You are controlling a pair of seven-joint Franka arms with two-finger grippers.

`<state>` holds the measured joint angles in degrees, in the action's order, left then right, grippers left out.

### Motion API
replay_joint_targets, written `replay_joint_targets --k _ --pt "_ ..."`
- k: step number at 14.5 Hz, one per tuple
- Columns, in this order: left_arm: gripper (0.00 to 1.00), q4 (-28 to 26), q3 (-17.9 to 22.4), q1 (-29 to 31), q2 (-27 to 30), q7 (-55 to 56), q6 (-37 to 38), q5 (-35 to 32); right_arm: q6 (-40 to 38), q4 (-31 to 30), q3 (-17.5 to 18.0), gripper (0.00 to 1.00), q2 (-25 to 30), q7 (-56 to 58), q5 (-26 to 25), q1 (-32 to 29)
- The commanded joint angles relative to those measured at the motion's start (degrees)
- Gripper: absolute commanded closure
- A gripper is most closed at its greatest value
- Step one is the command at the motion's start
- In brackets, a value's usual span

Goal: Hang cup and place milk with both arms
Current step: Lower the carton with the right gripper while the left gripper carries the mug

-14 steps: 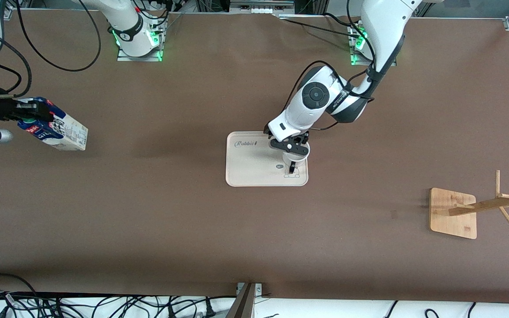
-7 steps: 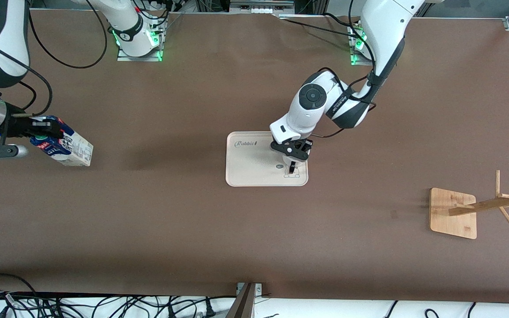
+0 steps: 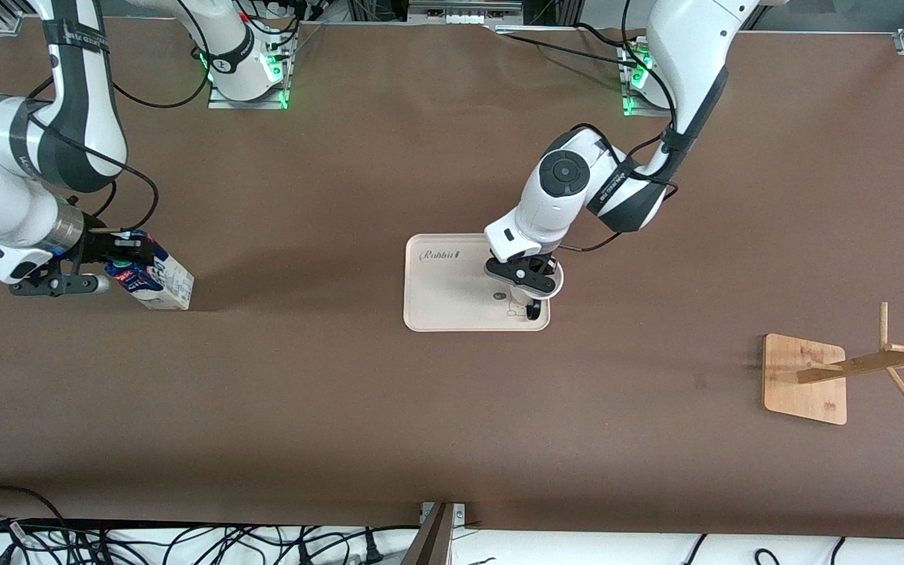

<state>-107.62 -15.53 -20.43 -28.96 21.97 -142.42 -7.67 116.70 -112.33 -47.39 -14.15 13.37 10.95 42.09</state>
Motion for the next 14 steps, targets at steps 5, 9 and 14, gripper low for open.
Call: replay_joint_targets --k 5,9,14 --pt "1.00 2.8 0.0 17.1 15.0 -8.1 14.0 -0.6 2.3 -3.8 1.5 0.51 2.8 -0.3 4.9 0.6" --pt "1.00 4.6 0.8 22.8 17.5 -8.5 15.5 -1.2 2.4 -3.9 1.5 0.51 1.7 0.3 5.3 0.5" --pt "1.00 6.6 5.1 26.9 18.5 -15.5 17.2 -0.5 0.6 -3.9 1.6 0.51 0.4 0.5 10.4 0.5"
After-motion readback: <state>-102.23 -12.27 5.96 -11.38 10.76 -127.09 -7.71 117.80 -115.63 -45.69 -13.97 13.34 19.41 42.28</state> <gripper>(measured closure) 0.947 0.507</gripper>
